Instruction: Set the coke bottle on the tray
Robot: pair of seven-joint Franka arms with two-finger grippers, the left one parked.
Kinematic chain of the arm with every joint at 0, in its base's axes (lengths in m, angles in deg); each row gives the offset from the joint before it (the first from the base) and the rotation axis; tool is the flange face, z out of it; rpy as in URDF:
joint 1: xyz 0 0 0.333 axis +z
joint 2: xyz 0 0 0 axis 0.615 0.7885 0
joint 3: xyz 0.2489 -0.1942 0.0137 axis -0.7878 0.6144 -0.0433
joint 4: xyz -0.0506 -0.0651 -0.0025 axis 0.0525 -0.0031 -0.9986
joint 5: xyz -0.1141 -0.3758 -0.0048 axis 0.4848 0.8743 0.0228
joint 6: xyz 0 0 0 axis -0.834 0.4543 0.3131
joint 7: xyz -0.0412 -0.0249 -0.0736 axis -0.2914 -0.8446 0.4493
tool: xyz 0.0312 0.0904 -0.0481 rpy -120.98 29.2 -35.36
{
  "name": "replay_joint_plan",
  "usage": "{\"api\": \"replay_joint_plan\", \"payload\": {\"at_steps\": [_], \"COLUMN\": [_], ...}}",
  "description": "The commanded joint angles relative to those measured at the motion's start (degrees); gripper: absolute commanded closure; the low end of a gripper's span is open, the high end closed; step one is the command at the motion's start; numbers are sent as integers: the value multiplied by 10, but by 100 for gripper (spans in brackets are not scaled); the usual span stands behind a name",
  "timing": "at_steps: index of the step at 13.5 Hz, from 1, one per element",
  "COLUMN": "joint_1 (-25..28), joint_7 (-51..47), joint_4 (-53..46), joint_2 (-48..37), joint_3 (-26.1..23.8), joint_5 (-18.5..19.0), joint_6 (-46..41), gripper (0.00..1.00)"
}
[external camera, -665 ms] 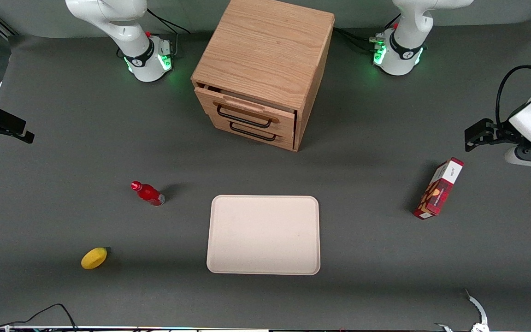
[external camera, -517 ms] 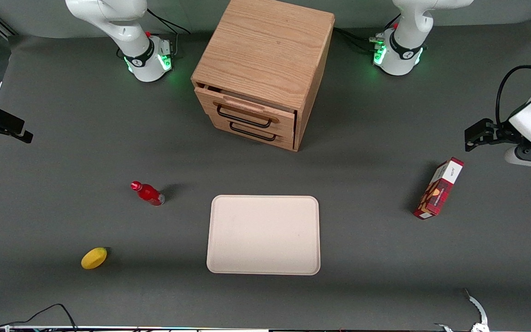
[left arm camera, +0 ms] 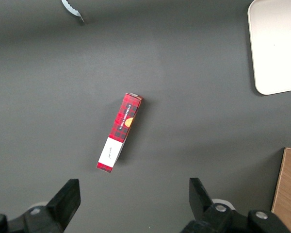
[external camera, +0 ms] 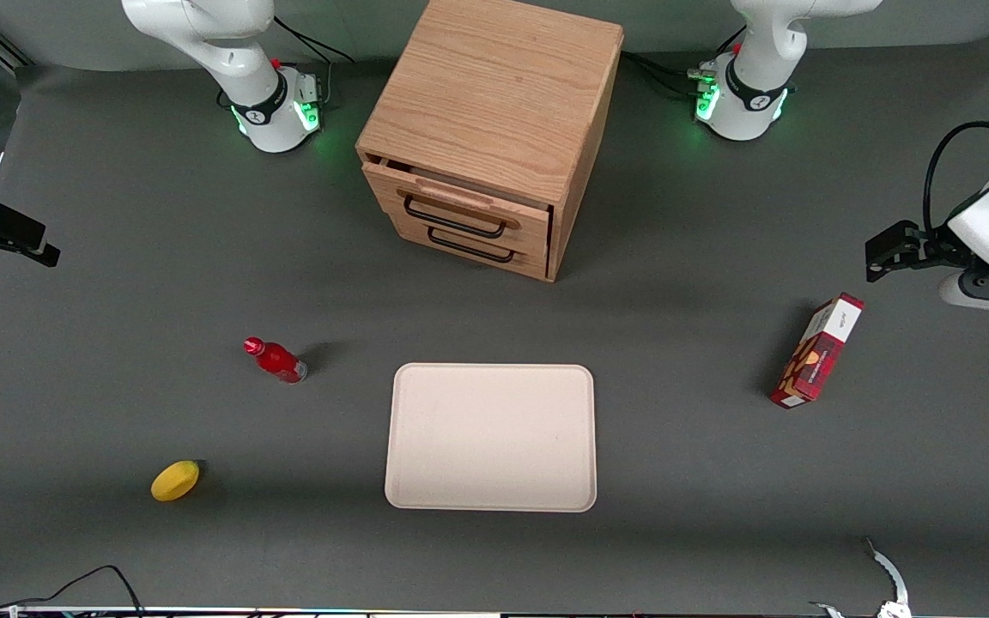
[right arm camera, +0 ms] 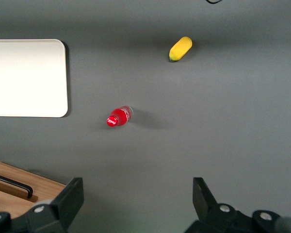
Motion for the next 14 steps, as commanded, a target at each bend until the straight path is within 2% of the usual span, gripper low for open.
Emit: {"api": "replay_joint_plan", "payload": {"at_steps": [1, 7, 9, 10, 14], "joint_1": [3, 38, 38, 38, 38], "joint_7": [-13, -67, -72, -90, -118], "joint_4": [-11, -11, -11, -9, 33], "joint_2": [1, 12, 21, 25, 39], "joint_3": [-2, -2, -2, -3, -21], "joint_5": [11, 10, -17, -31, -31], "joint_6": [-10, -3, 4, 24, 90], "gripper": [0, 0, 0, 0, 0]}}
